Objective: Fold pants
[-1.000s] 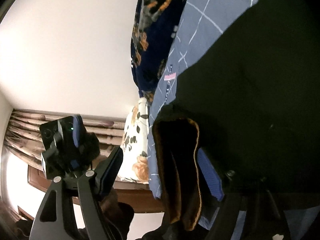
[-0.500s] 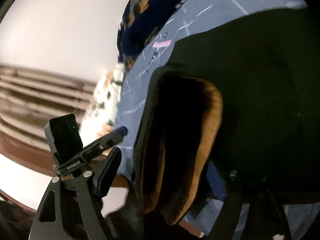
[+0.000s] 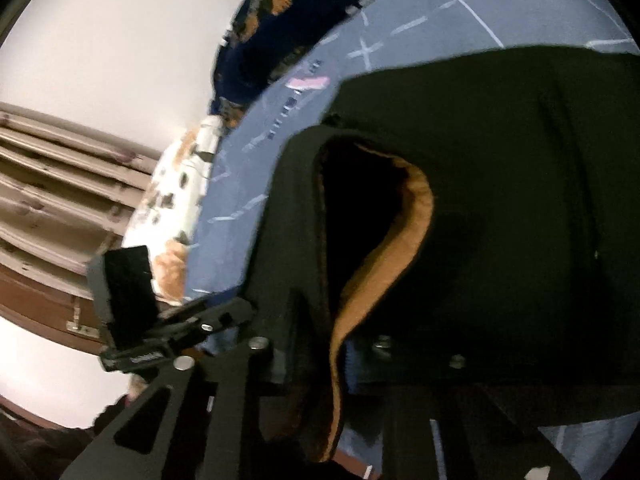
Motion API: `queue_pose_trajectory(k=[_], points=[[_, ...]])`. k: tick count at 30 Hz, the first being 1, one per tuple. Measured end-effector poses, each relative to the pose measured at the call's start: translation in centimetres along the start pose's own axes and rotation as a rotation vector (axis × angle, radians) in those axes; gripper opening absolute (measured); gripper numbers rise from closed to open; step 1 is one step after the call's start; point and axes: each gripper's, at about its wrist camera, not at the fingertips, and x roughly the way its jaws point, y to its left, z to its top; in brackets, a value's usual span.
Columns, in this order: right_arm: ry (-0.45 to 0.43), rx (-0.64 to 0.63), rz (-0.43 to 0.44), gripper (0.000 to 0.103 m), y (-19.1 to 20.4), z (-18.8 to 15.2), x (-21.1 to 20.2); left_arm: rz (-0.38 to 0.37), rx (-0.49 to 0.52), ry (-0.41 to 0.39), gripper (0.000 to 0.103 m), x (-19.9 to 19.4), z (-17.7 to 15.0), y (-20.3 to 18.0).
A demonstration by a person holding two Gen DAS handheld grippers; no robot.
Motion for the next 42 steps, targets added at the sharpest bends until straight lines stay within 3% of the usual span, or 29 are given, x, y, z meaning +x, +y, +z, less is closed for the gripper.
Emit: queue_pose_trajectory(k=[3, 7, 8, 10, 14, 18, 24, 34, 42], points=[[-0.026, -0.01, 0.05, 0.013, 1.2, 0.8, -1.6, 0.016, 0.032, -0.019, 0.056, -0.9, 0.7, -1.4], [-0.075, -0.008, 0.077, 0.012, 1.8, 2.7, -4.0, -0.022, 0.046, -0.05, 0.063, -1.8, 1.6, -3.4], [-0.09, -0.004, 0.077, 0.012, 1.7, 3.3, -4.8, -0.036, 0.054, -0.052, 0.071, -1.8, 1.9, -4.0], [-0.122, -0.003, 0.054, 0.012, 0.7, 4.2, -7.2, -0.039, 0.083, -0.057, 0.072, -1.8, 2.3, -5.5], [-0.199, 0.035, -0.024, 0.012, -3.0, 5.2, -12.2, -0.025, 0.16, -0.03, 0.072, -0.2, 3.0, -7.7], [-0.274, 0.122, -0.084, 0.012, -7.9, 4.9, -17.0, -0.037, 0.171, 0.023, 0.072, 2.1, 3.3, -8.8], [-0.358, 0.237, -0.111, 0.012, -13.5, 3.7, -21.0, -0.036, 0.196, 0.067, 0.072, 4.0, 3.6, -10.2], [-0.409, 0.32, -0.094, 0.011, -17.8, 2.6, -22.7, -0.029, 0.193, 0.116, 0.072, 6.3, 4.1, -11.3], [-0.418, 0.321, -0.09, 0.011, -19.0, 2.7, -23.1, -0.039, 0.174, 0.142, 0.072, 7.3, 4.1, -11.6]])
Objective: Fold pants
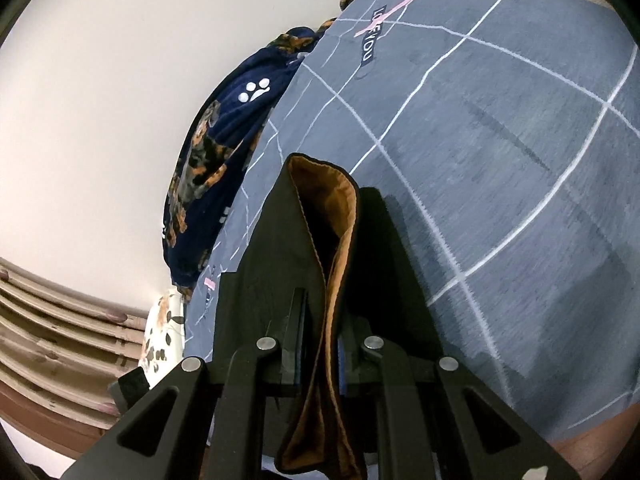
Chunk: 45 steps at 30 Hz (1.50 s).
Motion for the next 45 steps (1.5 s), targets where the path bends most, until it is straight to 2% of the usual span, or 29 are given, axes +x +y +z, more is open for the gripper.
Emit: queue_pose_trajectory(k=[5, 7, 11, 12, 14, 15, 19, 22, 24, 30, 32, 36, 38, 41, 43, 45], points=[[-0.012, -0.009, 0.014, 0.012, -1.0, 0.3, -0.3, -0.01, -0.014, 0.021, 0.072, 0.7, 0.2, -0.1], [-0.034, 0.007, 0.013, 0.018, -1.6, 0.3, -0.7, -0.013, -0.017, 0.03, 0.072, 0.9, 0.2, -0.2], [-0.191, 0.071, 0.048, 0.019, -2.9, -0.3, -5.0, -0.017, -0.006, 0.032, 0.072, 0.9, 0.3, -0.7], [-0.233, 0.086, 0.072, 0.019, -3.1, -0.8, -6.6, -0.017, -0.004, 0.034, 0.072, 0.9, 0.3, -0.8], [-0.254, 0.107, 0.147, 0.019, -3.2, -1.9, -8.6, -0.022, -0.001, 0.024, 0.072, 0.6, 0.5, -0.9], [-0.238, 0.098, 0.181, 0.019, -2.9, -2.9, -9.4, -0.026, -0.001, 0.019, 0.072, 0.5, 0.5, -1.0], [-0.13, 0.067, 0.175, 0.019, -1.8, -5.6, -9.0, -0.03, 0.0, 0.002, 0.072, 0.6, 0.9, -1.4], [-0.088, 0.053, 0.127, 0.019, -1.2, -6.8, -7.3, -0.026, -0.008, 0.014, 0.072, 1.0, 1.1, -1.5], [-0.086, 0.058, 0.102, 0.019, -1.2, -7.0, -6.3, -0.023, -0.013, 0.018, 0.072, 1.1, 1.0, -1.5], [-0.098, 0.106, 0.109, 0.019, -2.1, -6.2, -5.1, -0.019, -0.027, 0.026, 0.072, 1.1, 0.6, -1.3], [-0.101, 0.1, 0.097, 0.01, -2.1, -6.1, -4.9, -0.019, -0.037, 0.03, 0.072, 1.2, 0.5, -1.1], [-0.138, 0.089, 0.124, 0.008, -1.3, -6.7, -5.7, -0.016, -0.037, 0.029, 0.072, 1.2, 0.7, -1.2], [-0.13, 0.124, 0.136, 0.007, -1.9, -7.4, -5.7, -0.02, -0.038, 0.025, 0.072, 1.2, 0.7, -1.1], [-0.103, 0.191, 0.1, 0.006, -4.1, -8.2, -4.9, -0.023, -0.046, 0.034, 0.072, 1.5, 0.7, -0.8], [-0.095, 0.255, 0.155, 0.005, -5.4, -8.3, -4.6, -0.027, -0.051, 0.04, 0.072, 1.7, 0.6, -0.7], [-0.09, 0.249, 0.158, 0.009, -5.2, -7.9, -4.8, -0.021, -0.045, 0.042, 0.072, 1.9, 0.6, -0.7]])
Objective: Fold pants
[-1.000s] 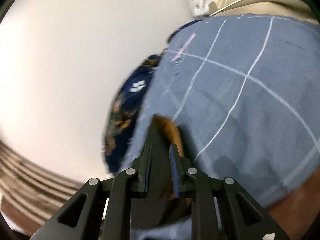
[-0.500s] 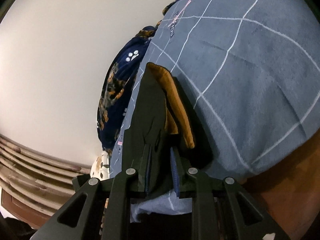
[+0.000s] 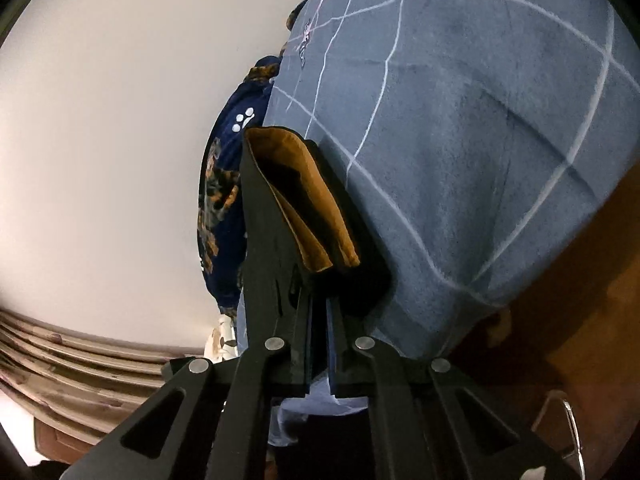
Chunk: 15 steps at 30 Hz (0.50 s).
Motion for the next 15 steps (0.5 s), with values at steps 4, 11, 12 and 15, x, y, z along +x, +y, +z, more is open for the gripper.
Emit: queue_pose_trajectory(k=[4, 11, 12, 15], points=[[0.001, -0.131, -0.105, 0.014, 2.8, 0.8, -1.0, -0.054, -0.017, -0.033, 0.072, -0.4, 0.1, 0.4], [0.024, -0.373, -0.246, 0.047, 7.3, 4.3, -0.8, -0.156, -0.065, 0.014, 0.072, 1.2, 1.1, 1.9], [0.043, -0.383, -0.256, 0.047, 7.3, 4.9, -0.1, -0.17, -0.069, 0.023, 0.072, 1.4, 1.2, 2.1], [0.112, -0.411, -0.269, 0.047, 7.1, 6.4, 2.6, -0.216, -0.084, 0.028, 0.072, 2.1, 1.8, 2.6]])
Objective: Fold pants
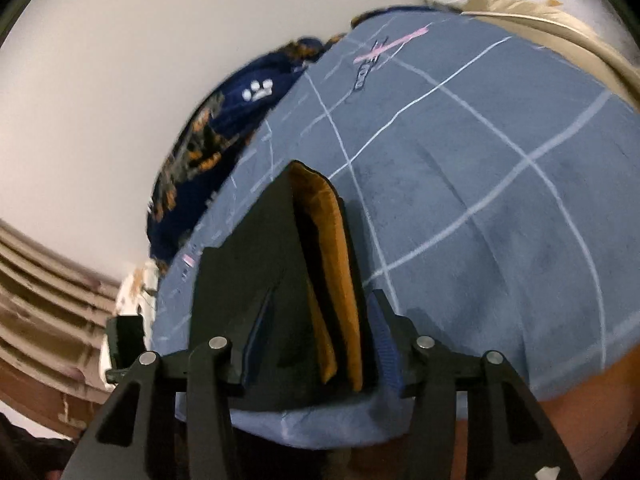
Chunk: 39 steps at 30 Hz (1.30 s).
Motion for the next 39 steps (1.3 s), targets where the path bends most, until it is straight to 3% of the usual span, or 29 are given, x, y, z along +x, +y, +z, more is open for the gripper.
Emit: queue_pose_trajectory(k=[6, 13, 19, 20, 21, 24, 29, 31, 34, 39], points=[[0.105, -0.012, -0.005, 0.047, -0.9, 1.2, 4.4, -0.072, -0.012, 0.002, 0.072, 0.8, 1.6, 0.5], [0.191, -0.015, 0.07, 0.049, -0.3, 1.6, 6.3, -0.173, -0.069, -0.012, 0.073, 1.4, 2.7, 1.3], [0.265, -0.035, 0.061, 0.041, -0.3, 2.3, 6.8, -0.103, 0.018, 0.0, 0.071, 2.6, 2.9, -0.8], [0.272, -0.029, 0.062, 0.041, -0.4, 2.5, 6.9, -0.098, 0.02, -0.005, 0.062, 2.5, 2.7, -0.7], [0.276, -0.015, 0.068, 0.042, -0.6, 2.6, 6.9, -0.077, 0.018, -0.005, 0.047, 2.6, 2.7, -0.7], [0.278, 0.025, 0.077, 0.042, -0.9, 2.7, 7.0, -0.04, -0.004, -0.018, 0.028, 2.7, 2.4, 0.0], [0.247, -0.022, -0.006, 0.035, 0.4, 2.0, 7.0, 0.005, 0.021, -0.037, 0.018, 2.7, 1.8, -0.9], [0.226, -0.008, -0.011, 0.027, 0.7, 1.8, 7.0, 0.006, 0.038, -0.061, 0.014, 2.1, 1.7, -1.4], [0.183, 0.019, -0.001, 0.023, 1.4, 1.3, 6.7, -0.024, 0.033, -0.078, 0.01, 0.9, 1.7, -1.6], [0.151, 0.084, 0.079, 0.02, 2.5, 0.2, 6.9, -0.013, 0.008, -0.105, 0.008, -1.4, 1.3, -0.5]])
